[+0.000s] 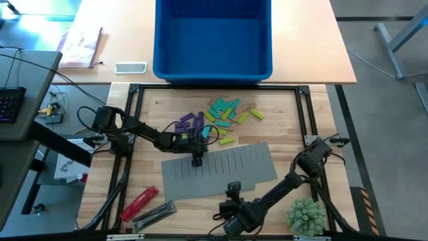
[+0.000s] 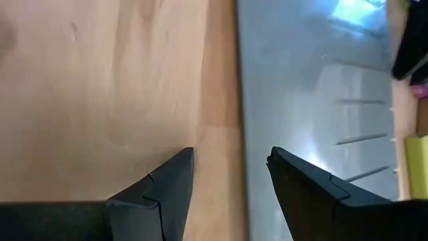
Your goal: Sort blocks
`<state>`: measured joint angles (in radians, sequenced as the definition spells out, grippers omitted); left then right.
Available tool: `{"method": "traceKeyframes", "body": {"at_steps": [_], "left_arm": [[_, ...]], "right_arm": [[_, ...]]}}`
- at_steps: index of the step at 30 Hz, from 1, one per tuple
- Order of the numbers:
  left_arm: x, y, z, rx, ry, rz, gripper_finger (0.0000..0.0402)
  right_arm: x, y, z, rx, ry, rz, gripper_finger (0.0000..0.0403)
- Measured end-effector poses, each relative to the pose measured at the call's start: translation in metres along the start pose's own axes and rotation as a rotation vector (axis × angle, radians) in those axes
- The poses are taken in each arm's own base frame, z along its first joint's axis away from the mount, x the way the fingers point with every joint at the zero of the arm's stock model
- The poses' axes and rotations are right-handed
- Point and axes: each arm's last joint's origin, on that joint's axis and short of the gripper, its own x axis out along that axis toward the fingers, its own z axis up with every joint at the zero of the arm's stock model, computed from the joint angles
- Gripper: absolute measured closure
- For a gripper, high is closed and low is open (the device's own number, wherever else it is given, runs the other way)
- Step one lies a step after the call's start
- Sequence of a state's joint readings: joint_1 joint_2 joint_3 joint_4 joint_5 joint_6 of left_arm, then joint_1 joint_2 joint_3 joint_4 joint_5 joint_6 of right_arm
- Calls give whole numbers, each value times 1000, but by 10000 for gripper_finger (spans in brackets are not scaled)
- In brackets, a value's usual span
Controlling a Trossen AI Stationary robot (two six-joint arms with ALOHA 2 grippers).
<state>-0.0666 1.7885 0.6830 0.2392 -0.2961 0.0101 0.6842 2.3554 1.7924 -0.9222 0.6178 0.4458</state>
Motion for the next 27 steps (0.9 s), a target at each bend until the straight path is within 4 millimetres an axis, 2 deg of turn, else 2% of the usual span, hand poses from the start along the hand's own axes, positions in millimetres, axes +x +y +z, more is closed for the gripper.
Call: {"method": "traceKeyframes", "body": {"at_steps": [6, 13, 27], "left_arm": [[0, -2, 0, 4, 1, -18, 257], [0, -2, 0, 5, 0, -20, 257], [0, -2, -3, -5, 26, -24, 257]], "right_arm": [[16, 3, -2, -48, -5, -111, 219], [27, -8, 1, -100, -3, -174, 219], [33, -18, 4, -203, -13, -285, 219]]}}
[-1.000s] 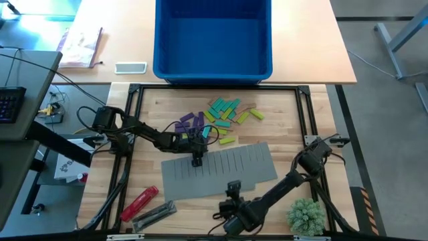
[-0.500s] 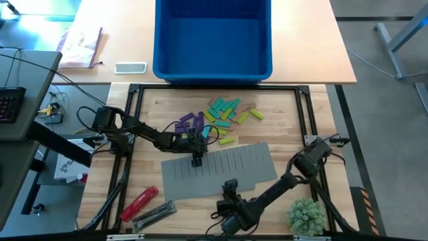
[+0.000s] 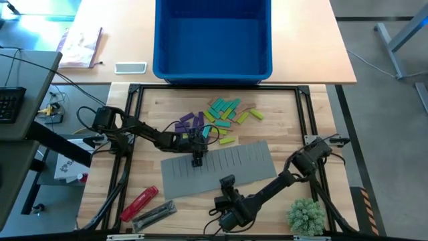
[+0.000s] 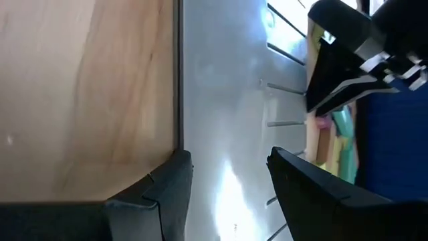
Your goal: Sort blocks
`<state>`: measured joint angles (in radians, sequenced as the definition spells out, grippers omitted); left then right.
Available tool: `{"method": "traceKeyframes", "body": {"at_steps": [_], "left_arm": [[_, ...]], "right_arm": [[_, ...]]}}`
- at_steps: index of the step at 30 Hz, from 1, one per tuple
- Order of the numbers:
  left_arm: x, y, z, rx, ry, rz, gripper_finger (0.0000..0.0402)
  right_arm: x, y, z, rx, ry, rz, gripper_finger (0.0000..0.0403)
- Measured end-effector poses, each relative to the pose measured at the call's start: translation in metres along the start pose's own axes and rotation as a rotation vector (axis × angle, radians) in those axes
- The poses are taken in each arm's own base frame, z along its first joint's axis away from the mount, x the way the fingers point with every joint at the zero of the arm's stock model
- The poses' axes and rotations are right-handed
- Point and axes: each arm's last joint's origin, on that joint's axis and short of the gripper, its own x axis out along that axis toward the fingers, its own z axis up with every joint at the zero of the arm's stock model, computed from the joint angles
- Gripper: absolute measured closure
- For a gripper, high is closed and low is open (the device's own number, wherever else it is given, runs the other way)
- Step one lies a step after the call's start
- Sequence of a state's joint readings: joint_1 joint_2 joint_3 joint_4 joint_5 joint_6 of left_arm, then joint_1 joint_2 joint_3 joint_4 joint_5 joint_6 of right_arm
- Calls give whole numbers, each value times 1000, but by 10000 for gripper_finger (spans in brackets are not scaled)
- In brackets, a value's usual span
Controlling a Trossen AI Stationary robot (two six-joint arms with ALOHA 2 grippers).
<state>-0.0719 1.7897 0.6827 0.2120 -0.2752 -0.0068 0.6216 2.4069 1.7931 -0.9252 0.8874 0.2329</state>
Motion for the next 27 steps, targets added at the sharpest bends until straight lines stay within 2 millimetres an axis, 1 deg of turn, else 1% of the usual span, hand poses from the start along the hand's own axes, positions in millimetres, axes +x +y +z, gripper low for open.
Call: {"method": "traceKeyframes", "body": {"at_steps": [7, 10, 13, 17, 20, 27], "left_arm": [[0, 0, 0, 0, 2, -1, 257], [0, 0, 0, 1, 2, -2, 257], [0, 0, 0, 1, 2, -2, 257], [-3, -4, 1, -11, -6, -9, 257], [-9, -12, 4, 11, -28, -24, 257], [-16, -24, 11, 82, -46, -23, 257]], "right_arm": [[-1, -4, 0, -32, -4, -29, 219], [-7, -8, 0, -22, -11, -12, 219], [-19, -12, 2, 15, -25, 62, 219], [-26, -2, -1, 63, -8, 167, 219], [-31, 4, -3, 105, -7, 175, 219], [-28, 10, -4, 135, 8, 194, 219]]}}
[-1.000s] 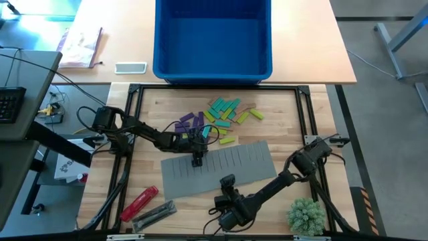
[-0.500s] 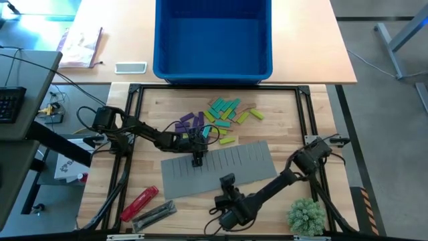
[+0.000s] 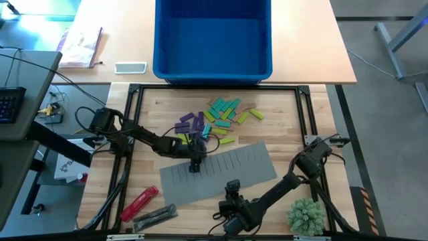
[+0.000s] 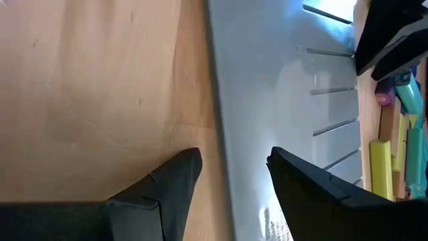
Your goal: Sort blocks
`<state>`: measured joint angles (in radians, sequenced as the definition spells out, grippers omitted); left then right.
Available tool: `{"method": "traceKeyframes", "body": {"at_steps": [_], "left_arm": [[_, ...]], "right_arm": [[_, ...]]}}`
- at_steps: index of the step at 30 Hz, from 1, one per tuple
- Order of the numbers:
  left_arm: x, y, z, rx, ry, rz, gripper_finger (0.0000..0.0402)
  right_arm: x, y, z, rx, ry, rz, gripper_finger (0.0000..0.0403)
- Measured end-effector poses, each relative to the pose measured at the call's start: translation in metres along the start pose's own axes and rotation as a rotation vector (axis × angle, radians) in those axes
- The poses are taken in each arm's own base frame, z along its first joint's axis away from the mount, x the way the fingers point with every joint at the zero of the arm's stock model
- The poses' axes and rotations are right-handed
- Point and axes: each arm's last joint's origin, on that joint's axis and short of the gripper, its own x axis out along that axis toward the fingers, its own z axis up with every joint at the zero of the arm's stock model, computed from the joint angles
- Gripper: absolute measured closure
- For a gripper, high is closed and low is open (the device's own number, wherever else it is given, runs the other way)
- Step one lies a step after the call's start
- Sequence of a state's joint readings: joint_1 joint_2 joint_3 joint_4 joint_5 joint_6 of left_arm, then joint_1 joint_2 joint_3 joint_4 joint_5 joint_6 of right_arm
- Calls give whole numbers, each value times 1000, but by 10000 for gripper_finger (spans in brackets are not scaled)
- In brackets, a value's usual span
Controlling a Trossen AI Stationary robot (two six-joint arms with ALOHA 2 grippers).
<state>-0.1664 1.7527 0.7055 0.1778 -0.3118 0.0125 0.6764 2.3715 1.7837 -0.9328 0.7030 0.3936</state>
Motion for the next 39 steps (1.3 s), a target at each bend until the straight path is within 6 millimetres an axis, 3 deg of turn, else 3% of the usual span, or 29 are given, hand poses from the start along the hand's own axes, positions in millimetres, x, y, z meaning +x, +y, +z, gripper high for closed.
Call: {"method": "traceKeyframes", "body": {"at_steps": [10, 39], "left_arm": [[-5, -13, 11, 48, -49, -13, 257], [7, -15, 6, 59, -45, 7, 257]], "right_arm": [[1, 0, 1, 6, -5, -5, 219], [5, -6, 5, 52, -16, -27, 219]]}}
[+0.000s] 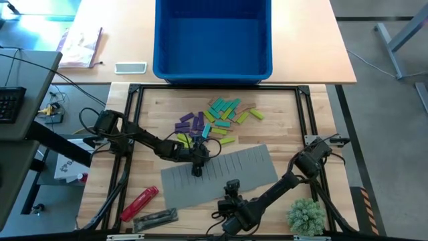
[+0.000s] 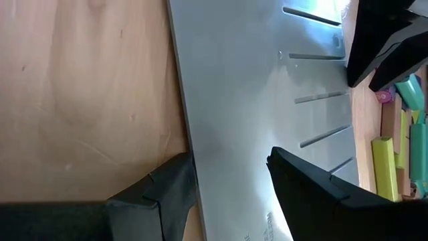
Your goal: Sort blocks
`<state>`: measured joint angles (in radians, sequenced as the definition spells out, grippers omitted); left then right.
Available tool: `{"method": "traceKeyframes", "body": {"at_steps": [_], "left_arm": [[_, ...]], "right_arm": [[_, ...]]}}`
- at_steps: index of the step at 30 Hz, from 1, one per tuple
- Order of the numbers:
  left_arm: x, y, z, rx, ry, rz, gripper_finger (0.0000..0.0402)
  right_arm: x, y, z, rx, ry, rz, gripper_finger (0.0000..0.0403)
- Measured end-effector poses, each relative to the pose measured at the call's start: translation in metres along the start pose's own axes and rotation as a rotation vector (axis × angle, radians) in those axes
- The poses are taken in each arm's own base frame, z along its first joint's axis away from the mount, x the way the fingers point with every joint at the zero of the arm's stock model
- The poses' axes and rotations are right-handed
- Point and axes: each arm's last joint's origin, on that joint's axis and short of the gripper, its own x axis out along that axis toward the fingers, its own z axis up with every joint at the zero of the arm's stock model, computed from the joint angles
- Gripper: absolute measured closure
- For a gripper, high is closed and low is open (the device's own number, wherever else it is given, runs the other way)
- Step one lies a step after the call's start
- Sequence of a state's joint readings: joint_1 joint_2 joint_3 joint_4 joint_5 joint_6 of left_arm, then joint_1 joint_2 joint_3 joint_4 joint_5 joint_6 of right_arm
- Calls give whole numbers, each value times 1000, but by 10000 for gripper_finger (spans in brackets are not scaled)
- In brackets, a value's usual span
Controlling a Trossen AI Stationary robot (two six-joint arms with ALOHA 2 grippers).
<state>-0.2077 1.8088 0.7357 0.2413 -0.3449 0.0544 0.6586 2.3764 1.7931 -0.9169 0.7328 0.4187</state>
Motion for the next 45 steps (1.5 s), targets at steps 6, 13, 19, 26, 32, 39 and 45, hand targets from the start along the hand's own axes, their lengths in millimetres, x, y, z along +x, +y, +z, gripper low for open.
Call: {"method": "traceKeyframes", "body": {"at_steps": [6, 13, 19, 26, 32, 39, 45], "left_arm": [[0, 0, 0, 1, 3, -2, 257], [0, 0, -1, 2, 6, 0, 257], [0, 0, -1, 5, 8, 11, 257], [1, 2, -1, 7, 10, 9, 257], [1, 2, -1, 9, 12, 19, 257], [0, 0, -1, 21, 3, -20, 257], [1, 0, 0, 30, -10, -19, 257]], "right_arm": [[0, -1, 0, -26, -11, -41, 219], [-1, -2, 0, -71, -27, -86, 219], [-9, -6, 9, -99, -74, -153, 219], [-11, -10, 12, -90, -85, -177, 219], [-5, -18, 15, -62, -92, -235, 219], [8, -35, 19, -104, -72, -342, 227], [13, -38, 20, -104, -48, -293, 265]]}}
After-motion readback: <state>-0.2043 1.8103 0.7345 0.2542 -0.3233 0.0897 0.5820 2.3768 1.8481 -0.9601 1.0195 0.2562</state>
